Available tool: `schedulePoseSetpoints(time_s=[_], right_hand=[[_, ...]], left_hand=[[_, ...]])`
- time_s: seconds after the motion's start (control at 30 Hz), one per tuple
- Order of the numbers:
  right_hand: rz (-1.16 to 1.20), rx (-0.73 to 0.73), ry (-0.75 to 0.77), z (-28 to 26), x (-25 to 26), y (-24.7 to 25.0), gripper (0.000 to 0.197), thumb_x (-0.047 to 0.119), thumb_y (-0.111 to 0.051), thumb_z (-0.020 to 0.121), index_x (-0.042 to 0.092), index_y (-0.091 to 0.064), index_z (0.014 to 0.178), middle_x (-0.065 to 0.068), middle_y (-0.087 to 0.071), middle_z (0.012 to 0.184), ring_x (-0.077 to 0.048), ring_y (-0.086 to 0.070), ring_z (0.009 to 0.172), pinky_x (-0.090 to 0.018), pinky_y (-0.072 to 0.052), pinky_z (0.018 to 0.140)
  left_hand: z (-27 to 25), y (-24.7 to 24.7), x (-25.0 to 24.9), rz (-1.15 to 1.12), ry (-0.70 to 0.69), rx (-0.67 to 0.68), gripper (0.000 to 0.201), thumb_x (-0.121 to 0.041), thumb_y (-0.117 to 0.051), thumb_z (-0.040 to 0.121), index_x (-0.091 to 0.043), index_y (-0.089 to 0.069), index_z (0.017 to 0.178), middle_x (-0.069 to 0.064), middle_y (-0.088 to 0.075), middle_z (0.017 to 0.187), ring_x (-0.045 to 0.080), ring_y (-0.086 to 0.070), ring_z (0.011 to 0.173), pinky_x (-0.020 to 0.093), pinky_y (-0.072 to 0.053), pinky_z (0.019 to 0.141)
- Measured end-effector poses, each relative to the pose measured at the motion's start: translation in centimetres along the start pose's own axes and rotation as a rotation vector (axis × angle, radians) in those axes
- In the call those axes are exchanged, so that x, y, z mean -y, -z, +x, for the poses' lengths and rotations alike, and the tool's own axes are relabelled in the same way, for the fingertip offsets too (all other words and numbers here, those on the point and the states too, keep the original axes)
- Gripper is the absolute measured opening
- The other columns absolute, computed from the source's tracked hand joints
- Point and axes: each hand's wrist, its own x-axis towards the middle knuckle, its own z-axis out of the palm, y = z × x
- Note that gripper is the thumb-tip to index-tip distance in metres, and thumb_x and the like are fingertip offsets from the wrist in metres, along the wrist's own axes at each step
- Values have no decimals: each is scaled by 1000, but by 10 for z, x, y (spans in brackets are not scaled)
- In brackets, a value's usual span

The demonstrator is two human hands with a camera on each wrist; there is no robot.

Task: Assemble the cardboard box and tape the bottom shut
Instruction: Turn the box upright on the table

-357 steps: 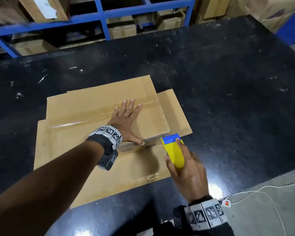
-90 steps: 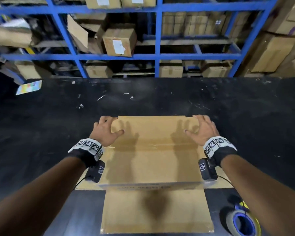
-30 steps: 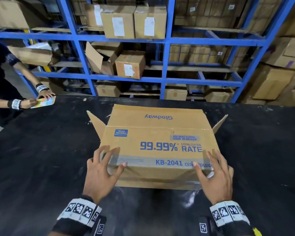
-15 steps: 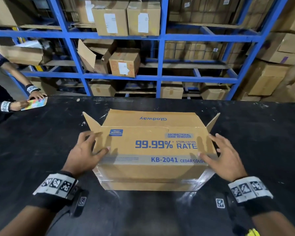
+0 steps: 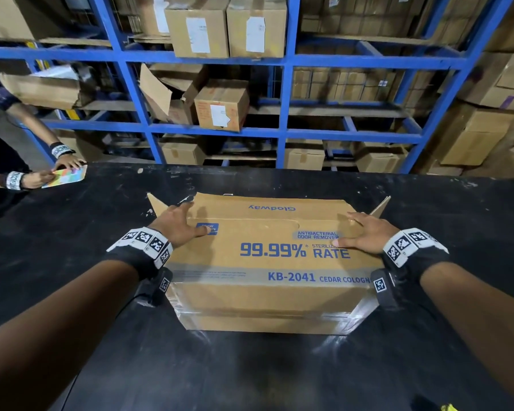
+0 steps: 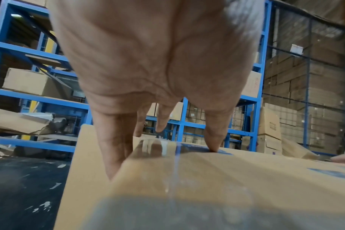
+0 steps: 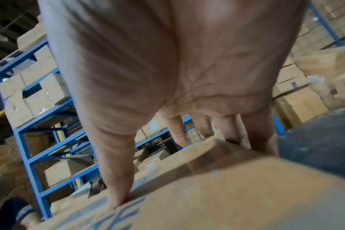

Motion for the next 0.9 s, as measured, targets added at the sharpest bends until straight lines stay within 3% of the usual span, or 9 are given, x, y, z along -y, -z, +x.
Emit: schedulePoseSetpoints(time_s=[0.2, 0.37, 0.5, 0.63, 0.73, 0.8, 0.87, 0.9], right_hand=[[96, -46, -7, -2, 0, -2, 115, 56, -88, 69, 22, -29, 161, -3, -36, 165, -25, -39, 149, -36, -32, 121], [220, -295, 98, -26, 4, -13, 113, 46, -94, 64, 27, -35, 158, -7, -33, 163, -29, -40, 147, -43, -33, 122], [315, -488, 195, -61, 10, -19, 116, 37, -94, 68, 39, -23, 159, 3, -20, 165, -30, -41, 145, -52, -39, 117], [624, -613, 179, -86, 3, -46, 120, 25, -92, 73, 46, -11, 160, -4, -44, 150, -28, -54, 131, -49, -48, 109], [825, -617, 98, -97, -10, -87, 108, 17, -85, 82, 37, -16, 162, -2, -57, 127, -25, -65, 112, -40, -55, 96], [852, -618, 35, -105, -19, -119, 88, 12, -81, 85, 24, -33, 158, -4, -60, 120, -27, -69, 108, -35, -54, 90], [823, -612, -18, -115, -27, -144, 59, 12, -77, 89, 11, -53, 142, -6, -63, 113, -32, -71, 107, -30, -48, 86], [796, -606, -32, -123, -30, -154, 45, 13, -76, 90, 7, -59, 132, -8, -66, 109, -34, -72, 106, -28, -45, 85]], left_hand=[[-6, 3, 0, -35, -44, 11, 92, -56, -76, 86, -26, -32, 160, 18, -46, 157, 34, -50, 141, 42, -44, 111], [-24, 14, 1, -114, -117, -149, 110, -45, -83, 83, -40, -8, 164, 20, -47, 147, 40, -55, 130, 54, -48, 108], [-50, 24, 7, -308, -210, -355, 135, -32, -90, 77, -53, 15, 158, 12, -36, 159, 36, -44, 144, 61, -43, 113], [-82, 3, 25, -558, -220, -374, 143, -39, -94, 72, -60, 21, 153, 3, -31, 168, 26, -39, 151, 58, -42, 117], [-111, -34, 46, -709, -136, -291, 133, -52, -89, 74, -58, 14, 156, 3, -36, 167, 27, -47, 146, 52, -43, 117], [-135, -64, 60, -767, -66, -264, 123, -51, -90, 72, -62, -2, 156, 2, -37, 166, 25, -50, 142, 47, -46, 114], [-156, -92, 76, -841, -21, -270, 90, -42, -91, 73, -86, -31, 125, 4, -49, 153, 25, -56, 134, 45, -48, 111], [-166, -104, 84, -854, -10, -266, 77, -31, -90, 78, -85, -43, 107, 3, -55, 144, 25, -59, 130, 46, -48, 111]])
